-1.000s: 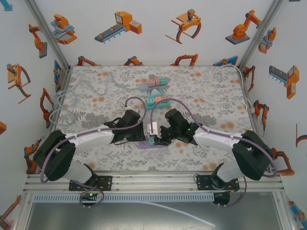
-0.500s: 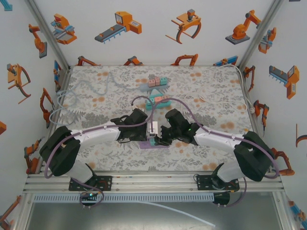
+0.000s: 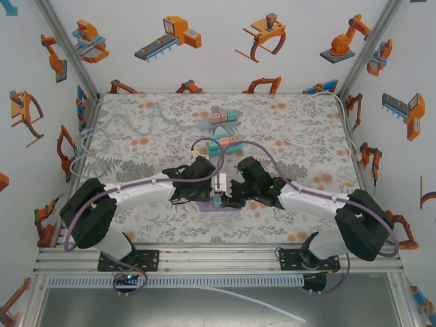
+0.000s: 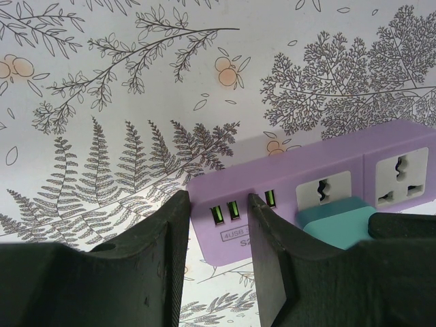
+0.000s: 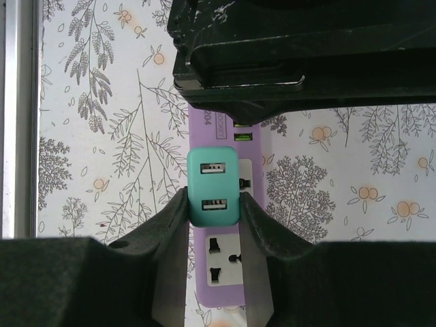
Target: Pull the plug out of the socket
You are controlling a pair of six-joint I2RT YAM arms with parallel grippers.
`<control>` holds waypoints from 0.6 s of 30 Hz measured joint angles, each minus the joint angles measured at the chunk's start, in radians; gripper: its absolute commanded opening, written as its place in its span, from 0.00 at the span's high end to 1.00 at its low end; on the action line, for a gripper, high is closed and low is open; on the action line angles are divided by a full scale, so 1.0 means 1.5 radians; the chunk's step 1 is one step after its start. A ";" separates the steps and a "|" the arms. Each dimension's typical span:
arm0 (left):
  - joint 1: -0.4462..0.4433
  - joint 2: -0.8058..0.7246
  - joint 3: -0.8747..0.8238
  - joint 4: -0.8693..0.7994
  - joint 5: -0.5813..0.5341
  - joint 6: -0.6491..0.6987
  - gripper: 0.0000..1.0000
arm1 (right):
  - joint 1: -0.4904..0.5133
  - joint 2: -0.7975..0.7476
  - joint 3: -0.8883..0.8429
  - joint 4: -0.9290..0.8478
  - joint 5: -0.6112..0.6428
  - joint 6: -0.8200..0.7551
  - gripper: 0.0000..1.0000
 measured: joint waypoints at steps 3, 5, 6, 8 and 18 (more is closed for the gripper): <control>-0.003 0.003 0.003 -0.004 -0.005 0.000 0.60 | -0.001 -0.004 -0.008 0.014 -0.001 0.007 0.92; -0.003 0.003 0.004 -0.005 -0.005 0.000 0.60 | -0.003 -0.004 -0.012 0.021 -0.003 0.010 0.78; -0.003 0.003 0.005 -0.005 -0.005 0.000 0.60 | -0.003 -0.004 -0.013 0.024 -0.004 0.011 0.69; -0.004 0.004 0.006 -0.007 -0.007 0.001 0.60 | -0.003 0.000 -0.013 0.026 -0.009 0.011 0.58; -0.007 0.003 0.007 -0.011 -0.019 0.001 0.60 | -0.004 0.057 -0.013 0.081 -0.036 0.012 0.75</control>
